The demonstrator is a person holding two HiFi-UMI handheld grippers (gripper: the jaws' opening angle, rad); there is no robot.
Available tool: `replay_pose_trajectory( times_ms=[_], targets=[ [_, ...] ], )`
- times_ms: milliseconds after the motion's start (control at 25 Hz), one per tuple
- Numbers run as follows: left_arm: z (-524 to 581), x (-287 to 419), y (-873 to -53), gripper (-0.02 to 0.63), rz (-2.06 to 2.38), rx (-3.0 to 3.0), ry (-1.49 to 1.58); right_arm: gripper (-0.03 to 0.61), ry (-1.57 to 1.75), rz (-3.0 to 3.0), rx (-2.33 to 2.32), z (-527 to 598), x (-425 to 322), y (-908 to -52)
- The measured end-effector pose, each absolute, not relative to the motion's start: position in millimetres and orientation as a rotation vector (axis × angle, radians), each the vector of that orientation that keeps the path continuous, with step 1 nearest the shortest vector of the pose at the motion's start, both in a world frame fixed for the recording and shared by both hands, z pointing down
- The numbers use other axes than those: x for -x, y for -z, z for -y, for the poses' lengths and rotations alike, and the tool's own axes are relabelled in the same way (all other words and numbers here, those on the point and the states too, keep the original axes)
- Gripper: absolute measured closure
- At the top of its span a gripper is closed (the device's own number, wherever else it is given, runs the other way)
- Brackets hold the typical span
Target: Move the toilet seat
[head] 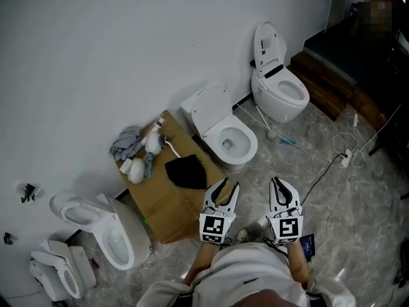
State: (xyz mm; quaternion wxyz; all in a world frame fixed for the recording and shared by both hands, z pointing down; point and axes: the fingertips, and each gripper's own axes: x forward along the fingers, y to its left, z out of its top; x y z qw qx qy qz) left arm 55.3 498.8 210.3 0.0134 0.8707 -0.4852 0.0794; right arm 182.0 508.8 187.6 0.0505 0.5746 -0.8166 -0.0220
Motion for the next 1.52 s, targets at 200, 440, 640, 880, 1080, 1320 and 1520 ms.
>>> replay_pose_trajectory(
  times_ms=[200,440,640,880,1080,1320,1520],
  targets=[
    [-486.9,-59.0,-209.8,0.454,1.5,-2.729,-0.243,0.538,0.059,2.527,-1.771,-499.2,-183.9,-181.2],
    [-466.8,-58.8,-211.4,0.454,1.518,-2.721,-0.24,0.55,0.067,2.563,-1.757,-478.4,-188.2,-181.0],
    [-445.3,-65.1,-214.3,0.454,1.538,-2.706,-0.252,0.546,0.103,2.557,-1.661,-453.0,-189.3,-186.9],
    [-407.9,-79.8,-221.0,0.454,1.575,-2.671,-0.274,0.505,0.052,2.61,-1.569,-413.9,-198.9,-198.4],
    [-369.3,-95.6,-223.2,0.457,1.625,-2.617,-0.288,0.505,0.02,2.653,-1.497,-373.1,-219.2,-200.9],
    [-323.0,-112.4,-223.3,0.46,1.716,-2.539,-0.308,0.492,-0.024,2.692,-1.413,-320.5,-245.3,-206.9],
    [-292.1,-125.4,-221.6,0.46,1.782,-2.495,-0.312,0.492,-0.029,2.696,-1.338,-279.8,-260.5,-207.4]
  ],
)
